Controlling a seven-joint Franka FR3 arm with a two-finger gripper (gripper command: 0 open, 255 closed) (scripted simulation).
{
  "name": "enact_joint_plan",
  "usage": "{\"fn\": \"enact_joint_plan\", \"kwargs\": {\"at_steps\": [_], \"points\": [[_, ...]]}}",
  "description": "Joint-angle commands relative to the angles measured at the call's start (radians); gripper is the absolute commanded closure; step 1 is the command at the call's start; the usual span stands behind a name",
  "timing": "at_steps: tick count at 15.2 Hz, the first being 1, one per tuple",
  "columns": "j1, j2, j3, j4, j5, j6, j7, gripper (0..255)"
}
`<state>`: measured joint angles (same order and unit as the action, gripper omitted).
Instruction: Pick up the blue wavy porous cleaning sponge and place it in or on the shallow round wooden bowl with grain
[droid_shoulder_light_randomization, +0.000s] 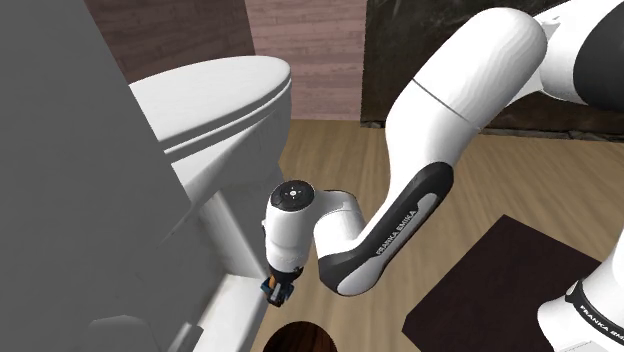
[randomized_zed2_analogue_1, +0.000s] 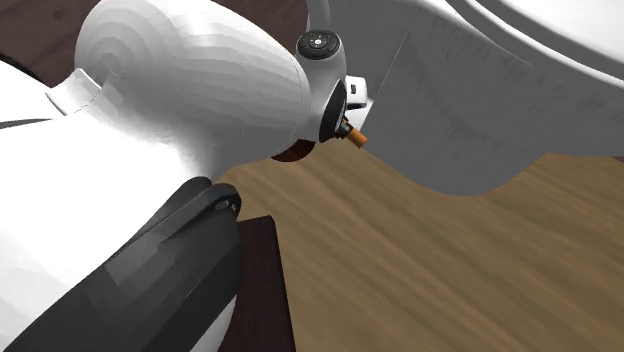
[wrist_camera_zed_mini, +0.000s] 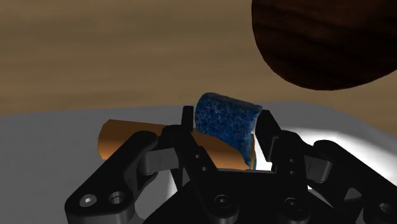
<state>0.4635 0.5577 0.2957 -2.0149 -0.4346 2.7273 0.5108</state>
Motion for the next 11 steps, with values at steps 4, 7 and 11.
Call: {"fn": "enact_joint_plan", "kwargs": {"at_steps": [4, 7, 11], "points": [[0.088, -0.063, -0.012, -0.100, -0.031, 0.035, 0.125, 255], [0.153, -0.096, -0.021, -0.154, -0.054, 0.053, 0.211, 255], [0.238, -0.116, -0.039, -0.201, -0.092, 0.074, 0.324, 255]]}}
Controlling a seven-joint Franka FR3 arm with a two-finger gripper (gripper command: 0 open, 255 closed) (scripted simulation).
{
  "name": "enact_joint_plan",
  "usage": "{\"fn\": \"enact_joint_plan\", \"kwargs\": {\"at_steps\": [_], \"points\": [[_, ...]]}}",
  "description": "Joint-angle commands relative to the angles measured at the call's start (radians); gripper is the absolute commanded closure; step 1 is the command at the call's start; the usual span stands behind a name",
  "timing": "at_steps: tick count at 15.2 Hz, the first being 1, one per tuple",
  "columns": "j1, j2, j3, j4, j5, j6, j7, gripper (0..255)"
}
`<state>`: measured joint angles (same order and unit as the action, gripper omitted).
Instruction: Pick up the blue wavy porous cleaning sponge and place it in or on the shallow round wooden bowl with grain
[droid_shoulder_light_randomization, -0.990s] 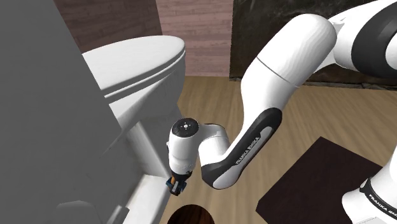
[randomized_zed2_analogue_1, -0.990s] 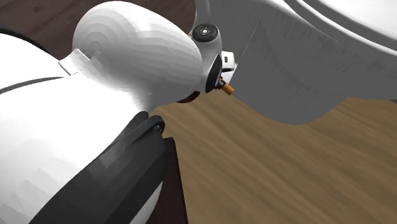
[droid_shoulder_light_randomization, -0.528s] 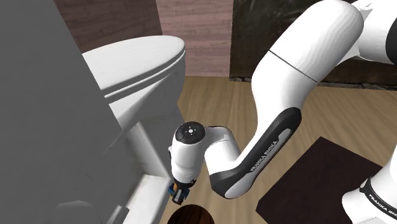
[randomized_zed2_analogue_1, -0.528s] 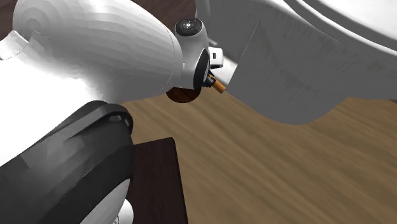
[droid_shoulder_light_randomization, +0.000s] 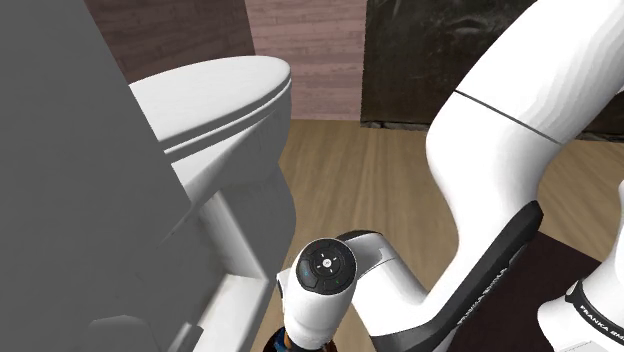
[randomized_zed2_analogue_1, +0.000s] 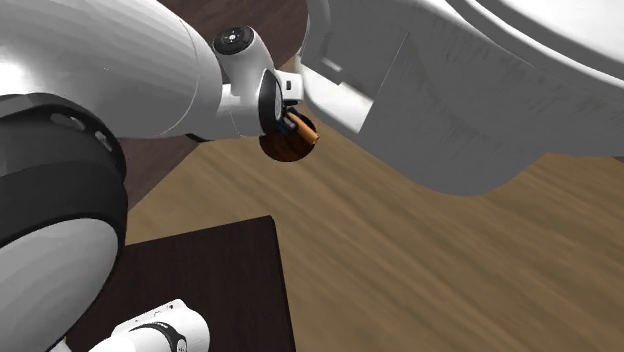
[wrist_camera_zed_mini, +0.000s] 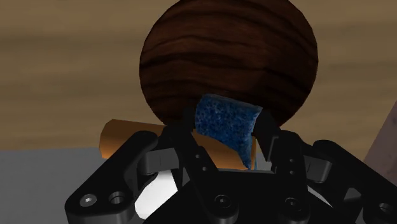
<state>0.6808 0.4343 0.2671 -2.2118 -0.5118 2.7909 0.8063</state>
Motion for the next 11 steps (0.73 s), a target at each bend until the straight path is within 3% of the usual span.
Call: {"fn": "enact_joint_plan", "kwargs": {"at_steps": [1, 11], "points": [[0.028, 0.020, -0.020, -0.001, -0.025, 0.019, 0.037, 255], [0.103, 0.147, -0.115, 0.043, -0.112, 0.110, 0.119, 255]]}}
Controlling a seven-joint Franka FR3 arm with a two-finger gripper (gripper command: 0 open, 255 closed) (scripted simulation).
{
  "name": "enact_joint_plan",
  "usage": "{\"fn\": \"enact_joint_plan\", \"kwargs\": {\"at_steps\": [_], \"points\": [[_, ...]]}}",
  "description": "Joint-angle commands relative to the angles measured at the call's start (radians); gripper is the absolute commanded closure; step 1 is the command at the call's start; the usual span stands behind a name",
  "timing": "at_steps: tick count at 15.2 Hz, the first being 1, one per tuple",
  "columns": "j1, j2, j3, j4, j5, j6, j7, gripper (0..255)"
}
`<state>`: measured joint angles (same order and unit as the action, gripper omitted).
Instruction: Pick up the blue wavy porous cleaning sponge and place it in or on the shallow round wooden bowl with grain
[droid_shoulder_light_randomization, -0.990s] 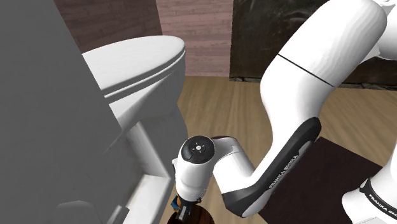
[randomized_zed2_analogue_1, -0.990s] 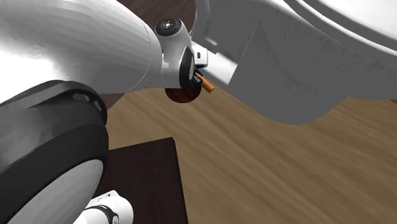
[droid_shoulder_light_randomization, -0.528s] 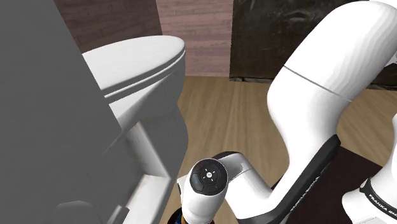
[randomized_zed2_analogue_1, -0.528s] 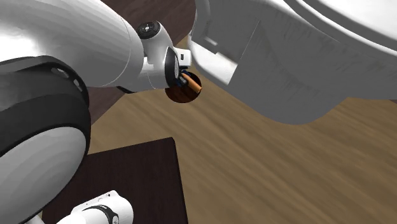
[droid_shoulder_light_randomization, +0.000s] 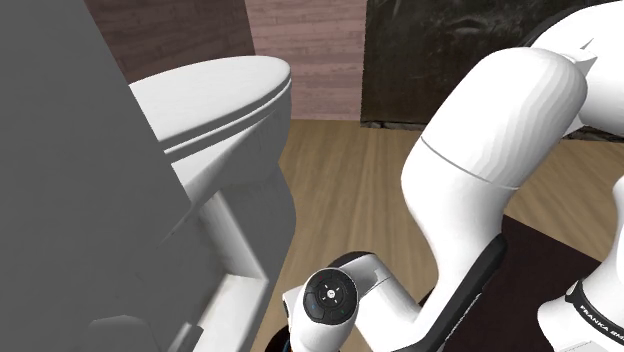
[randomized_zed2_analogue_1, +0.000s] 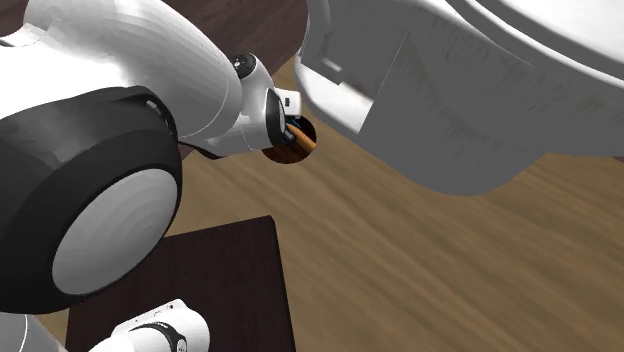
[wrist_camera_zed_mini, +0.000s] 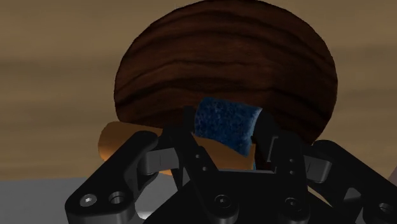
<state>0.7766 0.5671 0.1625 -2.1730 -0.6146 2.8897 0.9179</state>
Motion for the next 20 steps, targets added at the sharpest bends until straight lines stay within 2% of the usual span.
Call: {"fn": "enact_joint_plan", "kwargs": {"at_steps": [1, 9, 10, 15, 19, 20], "points": [[0.017, 0.030, -0.022, 0.011, -0.017, 0.022, 0.017, 255], [0.017, 0.030, -0.022, 0.011, -0.017, 0.022, 0.016, 255], [0.017, 0.030, -0.023, 0.010, -0.017, 0.023, 0.016, 0], [0.017, 0.030, -0.022, 0.011, -0.017, 0.022, 0.016, 0], [-0.047, -0.108, 0.061, -0.066, 0.048, -0.047, -0.039, 0], [-0.046, -0.108, 0.061, -0.066, 0.049, -0.046, -0.040, 0]]}}
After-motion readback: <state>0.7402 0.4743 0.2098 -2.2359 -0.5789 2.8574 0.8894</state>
